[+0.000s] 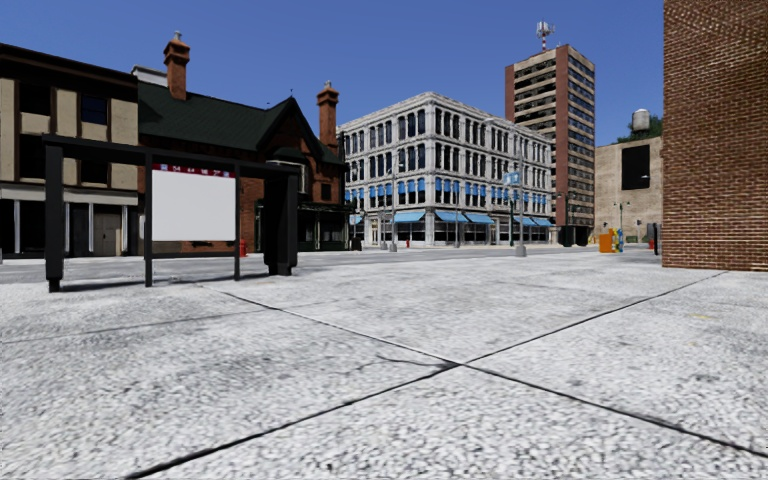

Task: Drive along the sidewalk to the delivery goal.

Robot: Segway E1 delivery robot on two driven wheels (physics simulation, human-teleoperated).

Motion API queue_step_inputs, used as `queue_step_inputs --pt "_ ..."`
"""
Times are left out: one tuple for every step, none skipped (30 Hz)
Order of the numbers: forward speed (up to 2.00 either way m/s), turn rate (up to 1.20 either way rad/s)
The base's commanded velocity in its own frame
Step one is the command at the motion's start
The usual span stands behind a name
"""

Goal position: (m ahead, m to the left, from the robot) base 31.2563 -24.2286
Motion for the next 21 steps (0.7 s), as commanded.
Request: queue_step_inputs --pt "1.93 0.0" --pt "1.93 0.0" --pt "1.93 0.0" --pt "1.93 0.0" --pt "1.93 0.0" --pt "1.93 0.0" --pt "1.93 0.0" --pt "1.93 0.0" --pt "1.93 0.0" --pt "1.93 0.0" --pt "1.93 0.0" --pt "1.93 0.0" --pt "1.93 0.0" --pt "1.93 0.0" --pt "1.93 0.0" --pt "1.93 0.0" --pt "1.93 0.0" --pt "1.93 0.0" --pt "1.93 0.0" --pt "1.93 0.0" --pt "1.93 0.0"
